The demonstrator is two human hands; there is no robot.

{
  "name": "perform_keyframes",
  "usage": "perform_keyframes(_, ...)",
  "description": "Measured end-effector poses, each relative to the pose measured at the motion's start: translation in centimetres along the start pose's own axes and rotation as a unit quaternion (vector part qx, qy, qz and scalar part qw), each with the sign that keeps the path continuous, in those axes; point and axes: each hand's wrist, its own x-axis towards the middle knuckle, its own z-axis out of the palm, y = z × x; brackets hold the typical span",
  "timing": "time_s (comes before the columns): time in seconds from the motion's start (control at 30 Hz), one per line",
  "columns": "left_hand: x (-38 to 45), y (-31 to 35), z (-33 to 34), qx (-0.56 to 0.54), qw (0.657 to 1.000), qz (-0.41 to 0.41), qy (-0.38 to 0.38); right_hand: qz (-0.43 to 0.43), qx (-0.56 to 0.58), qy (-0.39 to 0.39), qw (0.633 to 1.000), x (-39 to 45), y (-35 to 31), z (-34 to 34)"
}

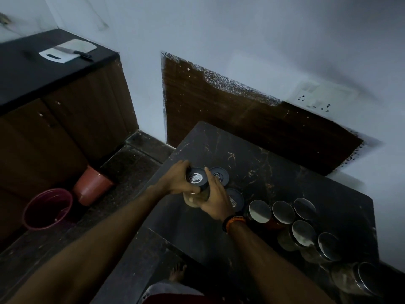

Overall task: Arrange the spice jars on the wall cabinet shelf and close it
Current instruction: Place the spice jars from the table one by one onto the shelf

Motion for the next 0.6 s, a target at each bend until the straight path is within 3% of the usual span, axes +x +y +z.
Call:
perform_keyframes(0.2, 1.4, 4.8, -2.0, -0.056, 0.998, 0.025, 0.03, -0.013, 0.089, 0.1, 0.991, 0.5, -1.9, -3.7)
perform_keyframes(0.3, 1.8, 6.5, -2.8, -0.191, 0.981, 0.034, 0.021, -0.033, 0.155, 0.11, 0.981, 0.3, -2.1, -7.2)
perform_keyframes(0.43, 2.4, 9.4, -3.5, -0.434, 0.901, 0.03, -0.003, -0.054, 0.273, 0.146, 0.949, -0.1, -2.4, -11.8)
perform_keyframes(0.6, 3.5, 12.9, -3.2, -0.556, 0.828, 0.042, -0.063, -0.073, 0.423, 0.169, 0.887, -0.3, -3.1, -17.4)
